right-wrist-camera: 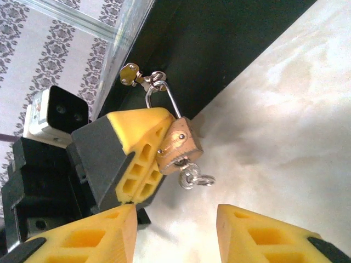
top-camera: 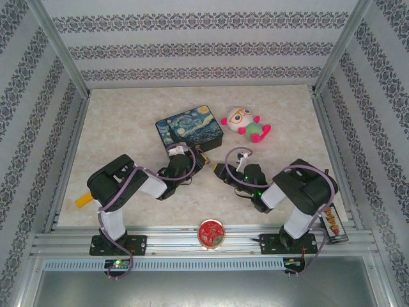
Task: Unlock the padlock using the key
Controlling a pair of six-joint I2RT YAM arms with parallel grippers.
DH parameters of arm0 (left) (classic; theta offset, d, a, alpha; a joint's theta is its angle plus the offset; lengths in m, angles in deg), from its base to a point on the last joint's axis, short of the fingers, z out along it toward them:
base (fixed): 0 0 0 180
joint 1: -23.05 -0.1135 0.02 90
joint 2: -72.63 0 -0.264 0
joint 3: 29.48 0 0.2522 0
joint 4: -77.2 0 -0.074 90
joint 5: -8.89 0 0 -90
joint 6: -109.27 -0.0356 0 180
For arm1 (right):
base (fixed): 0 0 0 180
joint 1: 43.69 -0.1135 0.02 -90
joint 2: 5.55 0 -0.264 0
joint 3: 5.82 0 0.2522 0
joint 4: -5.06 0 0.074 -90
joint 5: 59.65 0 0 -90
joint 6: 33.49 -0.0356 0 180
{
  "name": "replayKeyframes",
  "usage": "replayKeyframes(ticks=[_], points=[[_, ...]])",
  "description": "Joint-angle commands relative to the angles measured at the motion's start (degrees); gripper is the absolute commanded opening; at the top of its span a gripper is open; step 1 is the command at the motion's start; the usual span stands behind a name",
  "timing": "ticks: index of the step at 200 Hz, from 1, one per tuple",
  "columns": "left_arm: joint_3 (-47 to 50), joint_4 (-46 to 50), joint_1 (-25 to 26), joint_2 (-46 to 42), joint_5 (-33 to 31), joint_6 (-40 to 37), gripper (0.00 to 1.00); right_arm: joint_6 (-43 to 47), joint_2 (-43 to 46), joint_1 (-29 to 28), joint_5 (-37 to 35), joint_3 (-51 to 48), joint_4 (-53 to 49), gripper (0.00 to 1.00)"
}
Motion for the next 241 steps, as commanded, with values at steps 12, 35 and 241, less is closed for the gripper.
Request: replayKeyframes(ticks=[12, 35, 241], points=[[-0.13, 4.96, 1.42, -3.84, 0.64, 5.25, 0.00, 9.26, 11.10, -0.68, -3.74, -2.04, -16.26, 0.33], [-1.43, 11.53, 1.55, -5.61, 1.57, 6.02, 0.00, 19.41, 22.44, -4.90, -11.89, 2.20, -40.16, 0.32], [-5.51, 24.99, 0.16, -7.30, 9.39, 8.99, 0.00, 54.09, 12.91, -14.61, -22.38, 25.16, -66.61, 0.28]])
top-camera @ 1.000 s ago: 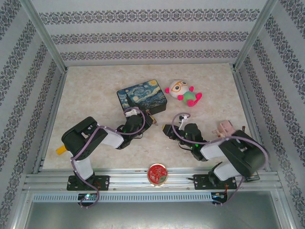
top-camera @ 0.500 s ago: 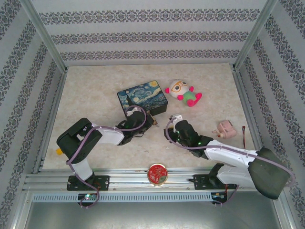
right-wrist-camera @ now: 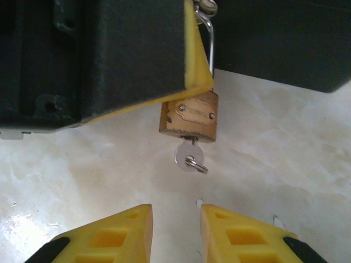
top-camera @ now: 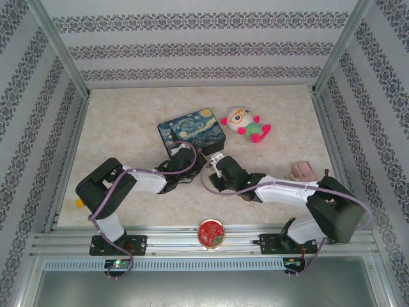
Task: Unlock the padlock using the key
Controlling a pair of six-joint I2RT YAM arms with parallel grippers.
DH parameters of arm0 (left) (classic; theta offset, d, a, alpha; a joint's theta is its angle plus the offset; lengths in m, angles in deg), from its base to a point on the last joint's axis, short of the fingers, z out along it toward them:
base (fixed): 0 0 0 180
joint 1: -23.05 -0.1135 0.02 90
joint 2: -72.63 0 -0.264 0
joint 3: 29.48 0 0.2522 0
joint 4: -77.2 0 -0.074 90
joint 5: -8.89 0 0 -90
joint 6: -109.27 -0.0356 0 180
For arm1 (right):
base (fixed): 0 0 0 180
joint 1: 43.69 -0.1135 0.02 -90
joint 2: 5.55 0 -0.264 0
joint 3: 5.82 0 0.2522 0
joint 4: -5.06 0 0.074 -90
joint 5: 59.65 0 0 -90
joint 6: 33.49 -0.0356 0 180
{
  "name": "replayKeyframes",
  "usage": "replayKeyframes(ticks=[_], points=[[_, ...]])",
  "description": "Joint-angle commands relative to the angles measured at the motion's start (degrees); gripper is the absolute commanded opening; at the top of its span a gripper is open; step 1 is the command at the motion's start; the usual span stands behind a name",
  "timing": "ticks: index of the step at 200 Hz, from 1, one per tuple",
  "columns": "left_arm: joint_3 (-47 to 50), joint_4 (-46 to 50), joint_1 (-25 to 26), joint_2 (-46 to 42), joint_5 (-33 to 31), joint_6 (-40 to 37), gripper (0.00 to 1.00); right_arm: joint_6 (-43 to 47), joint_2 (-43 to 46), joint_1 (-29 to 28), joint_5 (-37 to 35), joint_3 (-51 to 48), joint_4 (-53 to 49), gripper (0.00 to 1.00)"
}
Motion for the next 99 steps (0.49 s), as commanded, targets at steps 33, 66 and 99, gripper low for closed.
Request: replayKeyframes(ticks=[33, 66, 99], points=[[0.52, 2.31, -0.56, -1.46, 4.53, 2.34, 0.00, 4.25, -3.92, -0.58, 0.25, 4.05, 0.34, 0.25], [0.67, 1.84, -0.64, -1.46, 5.00, 2.51, 0.00, 4.58, -6.34, -0.49, 0.35, 4.90, 0.77, 0.25], [0.83, 1.37, -0.74, -1.46, 5.37, 2.74, 0.00, 4.32, -7.63, -0.02, -0.87, 5.26, 1.24, 0.24]])
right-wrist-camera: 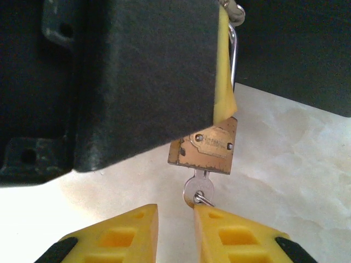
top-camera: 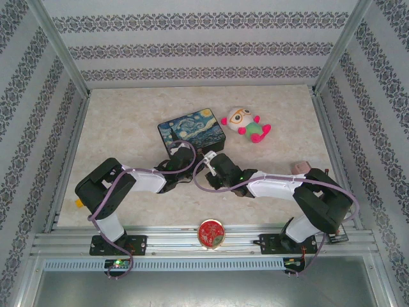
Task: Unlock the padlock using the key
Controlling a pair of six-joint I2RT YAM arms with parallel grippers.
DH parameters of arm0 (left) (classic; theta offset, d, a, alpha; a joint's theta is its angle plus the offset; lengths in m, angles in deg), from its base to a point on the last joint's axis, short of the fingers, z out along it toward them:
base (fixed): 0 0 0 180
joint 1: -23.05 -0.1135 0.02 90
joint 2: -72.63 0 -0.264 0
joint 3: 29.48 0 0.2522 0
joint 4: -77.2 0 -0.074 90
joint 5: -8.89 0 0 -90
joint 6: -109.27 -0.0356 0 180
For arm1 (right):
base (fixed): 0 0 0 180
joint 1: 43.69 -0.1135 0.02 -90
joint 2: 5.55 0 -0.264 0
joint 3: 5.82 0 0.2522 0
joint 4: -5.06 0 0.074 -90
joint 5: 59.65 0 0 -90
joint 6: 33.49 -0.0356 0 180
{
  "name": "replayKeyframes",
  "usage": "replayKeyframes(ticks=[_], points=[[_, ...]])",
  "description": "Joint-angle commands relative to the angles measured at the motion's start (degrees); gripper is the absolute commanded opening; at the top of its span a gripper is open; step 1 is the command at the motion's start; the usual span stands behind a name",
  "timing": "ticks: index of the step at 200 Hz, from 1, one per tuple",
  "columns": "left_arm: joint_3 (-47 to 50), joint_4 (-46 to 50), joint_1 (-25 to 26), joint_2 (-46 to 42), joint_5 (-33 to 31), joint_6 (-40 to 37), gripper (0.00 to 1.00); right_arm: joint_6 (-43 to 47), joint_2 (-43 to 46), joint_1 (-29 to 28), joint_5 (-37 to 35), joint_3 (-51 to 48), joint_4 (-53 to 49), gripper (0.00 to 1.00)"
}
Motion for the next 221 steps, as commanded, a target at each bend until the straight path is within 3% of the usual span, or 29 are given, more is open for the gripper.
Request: replayKeyframes(ticks=[1, 84, 117, 140, 178, 221], points=[[0.82, 1.25, -0.08, -1.24, 4.10, 2.96, 0.00, 0.82, -1.49, 0.05, -0.81, 1.32, 0.95, 0.24], [0.67, -0.14, -0.15, -0.28, 5.80, 3.68, 0.00, 1.77, -4.80, 4.05, 1.53, 0.96, 4.44, 0.23], [0.59, -0.05, -0.16, -0.08, 6.26, 3.75, 0.00, 1.32, -4.40, 4.33, 2.86, 0.53, 6.35, 0.08], [0.50, -0.01, -0.17, 0.18, 6.73, 3.77, 0.00, 0.09, -3.21, 5.51, 5.30, 0.66, 7.17, 0.05], [0.54, -0.73, -0.16, 0.96, 8.16, 3.86, 0.00, -3.64, -2.02, 11.34, 18.34, 1.30, 9.17, 0.00], [1.46, -2.69, -0.12, 1.72, 9.64, 4.86, 0.06, -14.90, -5.20, 22.42, 45.04, 1.18, 17.85, 0.00]])
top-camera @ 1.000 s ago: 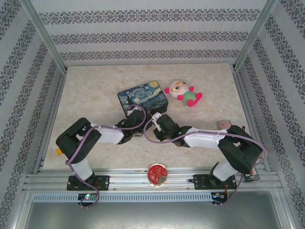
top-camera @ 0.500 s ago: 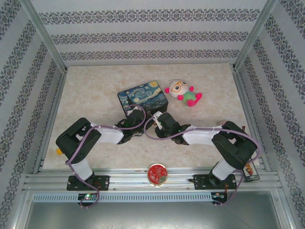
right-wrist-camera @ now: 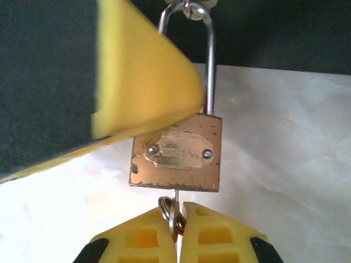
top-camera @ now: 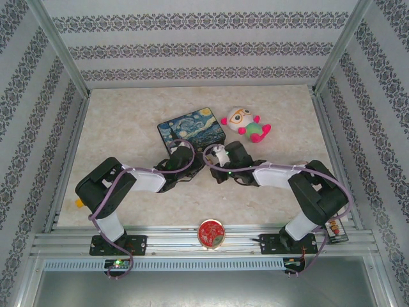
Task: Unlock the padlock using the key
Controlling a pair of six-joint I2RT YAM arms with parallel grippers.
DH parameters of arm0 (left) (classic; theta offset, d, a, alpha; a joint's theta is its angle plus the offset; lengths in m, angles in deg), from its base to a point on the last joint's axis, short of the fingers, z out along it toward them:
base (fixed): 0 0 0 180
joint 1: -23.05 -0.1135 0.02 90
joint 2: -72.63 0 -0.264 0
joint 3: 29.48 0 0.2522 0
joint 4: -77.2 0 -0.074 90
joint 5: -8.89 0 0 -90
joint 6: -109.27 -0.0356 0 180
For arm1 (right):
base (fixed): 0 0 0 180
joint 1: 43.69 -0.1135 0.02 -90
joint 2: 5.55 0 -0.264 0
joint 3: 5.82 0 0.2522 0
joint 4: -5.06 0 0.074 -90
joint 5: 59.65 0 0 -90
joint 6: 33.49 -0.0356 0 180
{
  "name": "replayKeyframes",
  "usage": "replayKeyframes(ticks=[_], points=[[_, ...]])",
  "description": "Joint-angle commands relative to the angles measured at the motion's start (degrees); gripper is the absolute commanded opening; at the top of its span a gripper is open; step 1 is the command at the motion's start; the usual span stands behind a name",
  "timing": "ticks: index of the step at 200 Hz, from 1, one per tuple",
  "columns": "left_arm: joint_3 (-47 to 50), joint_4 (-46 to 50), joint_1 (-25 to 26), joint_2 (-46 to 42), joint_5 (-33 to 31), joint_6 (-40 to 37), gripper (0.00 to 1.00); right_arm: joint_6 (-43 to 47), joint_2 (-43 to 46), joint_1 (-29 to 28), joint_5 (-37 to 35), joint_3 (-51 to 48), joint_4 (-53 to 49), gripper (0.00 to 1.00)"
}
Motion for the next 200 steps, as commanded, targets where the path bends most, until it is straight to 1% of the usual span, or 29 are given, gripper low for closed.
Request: replayKeyframes(ticks=[1, 10, 21, 35, 42, 65, 68, 76, 79, 85, 88, 92, 95, 101, 104, 108, 117, 121, 124, 143, 156, 160, 185, 200], points=[[1.48, -0.01, 0.49, 1.27, 7.71, 2.88, 0.07, -9.55, -1.63, 6.85, 16.05, 1.10, 13.57, 0.00], [1.64, -0.15, 0.50, 1.31, 7.69, 2.95, 0.09, -13.82, -3.24, 8.82, 20.95, 0.42, 18.26, 0.00], [1.73, 0.04, 0.49, 1.27, 7.67, 2.98, 0.13, -18.43, -5.14, 10.57, 25.21, -0.55, 24.34, 0.00], [1.86, 0.24, 0.47, 1.09, 7.58, 3.04, 0.19, -22.56, -7.05, 11.88, 27.55, -1.49, 30.18, 0.00], [1.80, 0.36, 0.47, 1.03, 7.51, 2.99, 0.20, -23.25, -7.62, 12.16, 27.74, -1.75, 31.53, 0.00], [1.49, 1.50, 0.49, 0.59, 7.17, 2.53, 0.25, -22.85, -8.35, 12.10, 26.90, -1.95, 31.39, 0.00], [1.45, 1.66, 0.47, 0.49, 7.11, 2.51, 0.28, -22.87, -8.46, 12.15, 26.87, -1.98, 31.41, 0.00], [1.36, 2.18, 0.51, 0.21, 6.91, 2.29, 0.30, -22.92, -8.64, 12.14, 26.81, -1.95, 31.45, 0.00], [1.36, 2.30, 0.47, 0.11, 6.82, 2.25, 0.33, -22.99, -8.72, 12.10, 26.71, -1.95, 31.43, 0.00], [1.36, 2.60, 0.47, -0.11, 6.56, 2.08, 0.34, -22.94, -8.74, 12.10, 26.56, -1.95, 31.42, 0.00], [1.36, 2.74, 0.47, -0.26, 6.46, 1.95, 0.38, -22.92, -8.78, 12.10, 26.52, -1.89, 31.34, 0.00], [1.27, 3.01, 0.52, -0.50, 6.30, 1.78, 0.39, -22.86, -8.78, 12.10, 26.56, -1.87, 31.24, 0.00], [1.27, 3.26, 0.48, -0.66, 6.12, 1.66, 0.43, -22.88, -8.77, 12.10, 26.53, -1.79, 31.15, 0.00], [1.19, 3.79, 0.47, -1.01, 5.86, 1.34, 0.45, -22.70, -8.75, 12.02, 26.44, -1.71, 30.97, 0.00], [1.14, 4.17, 0.47, -1.19, 5.71, 1.18, 0.48, -22.62, -8.74, 11.94, 26.32, -1.69, 30.86, 0.00], [1.05, 4.66, 0.51, -1.49, 5.48, 0.96, 0.50, -22.51, -8.61, 11.88, 26.34, -1.61, 30.64, 0.00], [0.96, 5.68, 0.47, -2.23, 4.90, 0.46, 0.58, -21.95, -8.57, 11.51, 25.93, -1.36, 29.73, 0.00], [0.92, 6.18, 0.44, -2.58, 4.66, 0.23, 0.60, -21.70, -8.49, 11.28, 25.71, -1.26, 29.23, 0.00], [0.98, 6.58, 0.46, -2.89, 4.48, 0.03, 0.63, -21.43, -8.43, 11.11, 25.46, -1.18, 28.88, 0.00], [0.74, 9.13, 0.47, -5.05, 3.10, -1.49, 0.77, -20.46, -8.34, 10.09, 23.99, -0.99, 27.26, 0.00], [0.36, 12.15, 0.47, -6.83, 1.33, -3.17, 0.79, -21.01, -8.81, 9.74, 24.09, -0.86, 27.49, 0.00], [0.16, 13.32, 0.47, -7.27, 0.65, -3.50, 0.82, -21.14, -8.97, 9.66, 24.14, -0.81, 27.59, 0.00], [0.02, 17.23, 0.29, -10.31, -2.26, -5.15, 0.84, -21.53, -9.52, 8.85, 23.21, -0.55, 27.18, 0.00], [0.00, 18.81, 0.26, -12.15, -3.66, -6.03, 0.97, -21.81, -9.78, 8.33, 22.04, -0.64, 26.85, 0.00]])
